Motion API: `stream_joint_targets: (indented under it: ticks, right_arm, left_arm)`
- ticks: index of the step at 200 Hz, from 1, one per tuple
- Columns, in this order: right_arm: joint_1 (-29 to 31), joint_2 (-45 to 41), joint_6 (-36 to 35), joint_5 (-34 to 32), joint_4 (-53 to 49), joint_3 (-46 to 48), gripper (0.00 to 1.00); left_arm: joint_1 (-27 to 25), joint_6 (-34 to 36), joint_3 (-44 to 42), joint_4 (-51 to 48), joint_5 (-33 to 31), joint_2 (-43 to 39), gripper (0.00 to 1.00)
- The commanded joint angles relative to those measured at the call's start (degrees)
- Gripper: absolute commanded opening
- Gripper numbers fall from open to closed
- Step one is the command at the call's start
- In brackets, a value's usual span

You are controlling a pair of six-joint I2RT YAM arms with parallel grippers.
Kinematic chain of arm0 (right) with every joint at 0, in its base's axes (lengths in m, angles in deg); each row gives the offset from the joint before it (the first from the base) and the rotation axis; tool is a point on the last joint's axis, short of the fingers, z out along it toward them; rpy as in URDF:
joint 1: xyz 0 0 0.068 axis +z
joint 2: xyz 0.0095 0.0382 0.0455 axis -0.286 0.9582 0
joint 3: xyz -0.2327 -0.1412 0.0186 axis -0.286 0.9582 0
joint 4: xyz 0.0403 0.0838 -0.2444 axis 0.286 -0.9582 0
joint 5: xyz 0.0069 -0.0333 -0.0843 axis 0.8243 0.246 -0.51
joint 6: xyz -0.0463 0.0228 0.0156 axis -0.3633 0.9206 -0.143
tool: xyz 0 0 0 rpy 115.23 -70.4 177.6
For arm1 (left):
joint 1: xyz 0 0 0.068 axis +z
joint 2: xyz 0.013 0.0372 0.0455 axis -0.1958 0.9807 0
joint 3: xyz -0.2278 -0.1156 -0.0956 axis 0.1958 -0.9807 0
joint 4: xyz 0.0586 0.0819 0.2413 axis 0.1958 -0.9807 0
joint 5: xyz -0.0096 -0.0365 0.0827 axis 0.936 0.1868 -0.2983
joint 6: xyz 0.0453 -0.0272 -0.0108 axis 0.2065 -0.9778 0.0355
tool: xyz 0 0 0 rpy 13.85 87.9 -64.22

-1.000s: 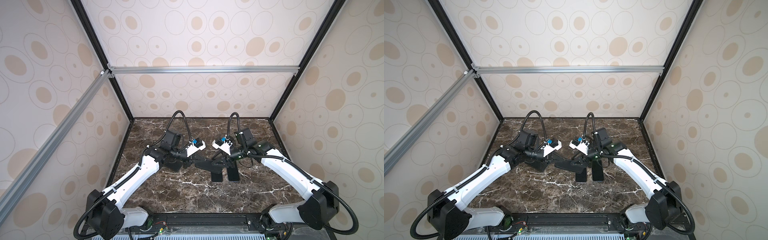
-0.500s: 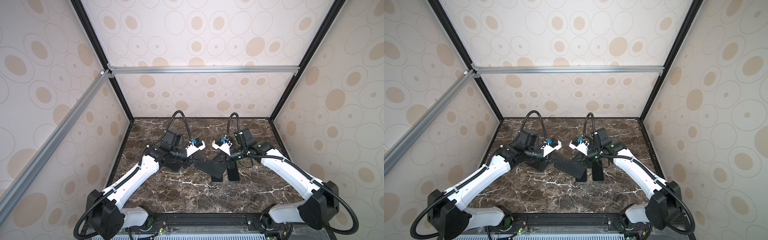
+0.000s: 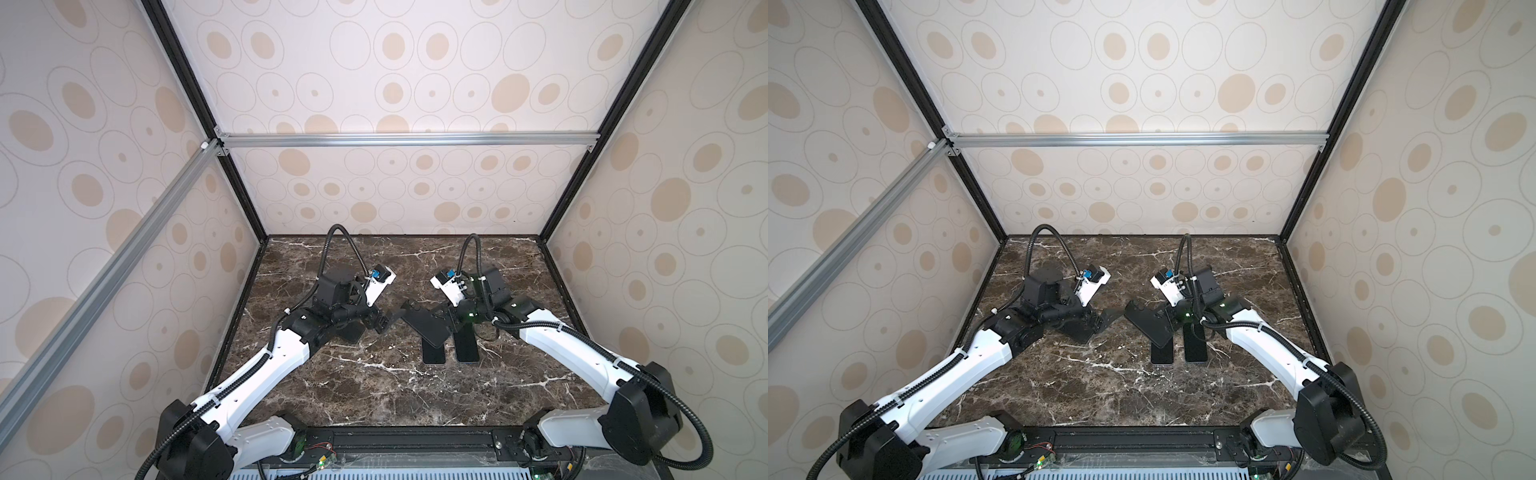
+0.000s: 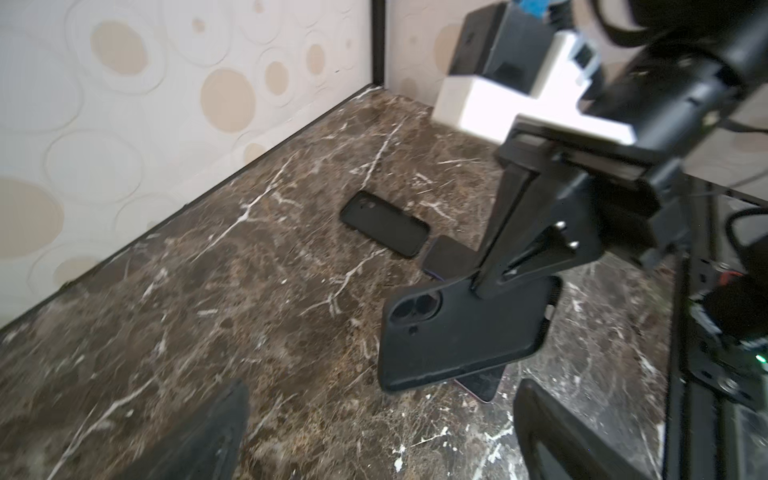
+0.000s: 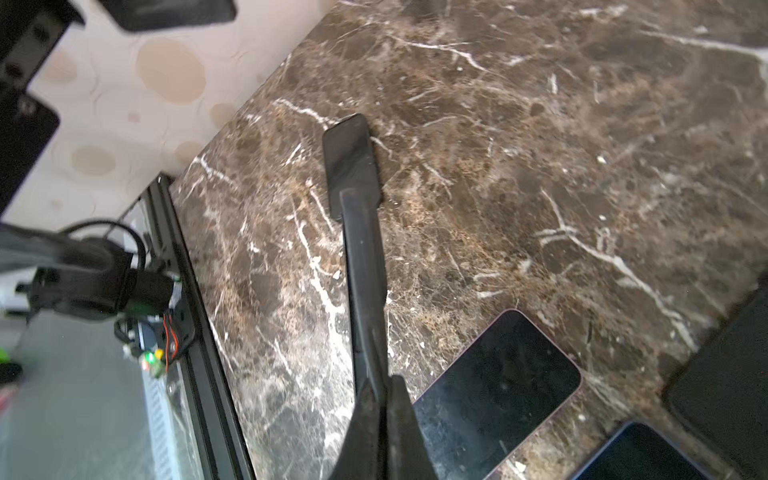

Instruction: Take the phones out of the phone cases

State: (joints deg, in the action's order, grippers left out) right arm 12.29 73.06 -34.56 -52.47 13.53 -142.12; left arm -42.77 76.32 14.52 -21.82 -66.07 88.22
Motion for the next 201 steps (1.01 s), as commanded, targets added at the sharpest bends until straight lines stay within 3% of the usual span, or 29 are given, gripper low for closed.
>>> stream_joint_targets:
  ticks: [1, 15, 38, 64, 75, 107, 144, 201]
  right_arm:
    - [-1.5, 2.5, 13.0, -6.6, 2.3, -1.5, 0.00]
    - [-3.4, 4.7, 12.9, -4.5, -0.2, -3.7, 0.00]
    - [-6.0, 5.9, 19.5, -5.1, 10.1, 0.4, 0.00]
    - [-6.4, 10.5, 21.5, -6.5, 12.2, -2.3, 0.00]
    - [-6.4, 12.1, 23.6, -9.2, 14.0, -2.4, 0.00]
    - [-7.1, 17.0, 28.0, -12.7, 17.2, -4.2, 0.00]
    - [-9.1, 21.9, 34.2, -10.3, 25.8, -3.9, 0.00]
    - [-9.7, 28.5, 38.8, -10.3, 30.5, -5.2, 0.00]
  left_arm:
    - [0.4, -10.0, -0.9, 3.6, -9.0, 1.8, 0.99]
    - [0.5, -14.0, -0.9, 3.9, -9.8, 3.7, 0.99]
    - [0.6, -21.0, -0.9, 4.3, -13.7, 6.0, 0.99]
    - [1.7, -28.6, -1.6, 5.6, -15.2, 7.2, 0.99]
    - [2.1, -29.1, -4.1, 9.4, -13.5, 6.6, 0.99]
    - [3.9, -32.3, -9.9, 14.5, -15.9, 3.7, 0.99]
    - [5.2, -33.2, -12.4, 16.1, -12.0, 2.7, 0.99]
    - [5.2, -32.4, -12.4, 14.9, -10.6, 2.2, 0.99]
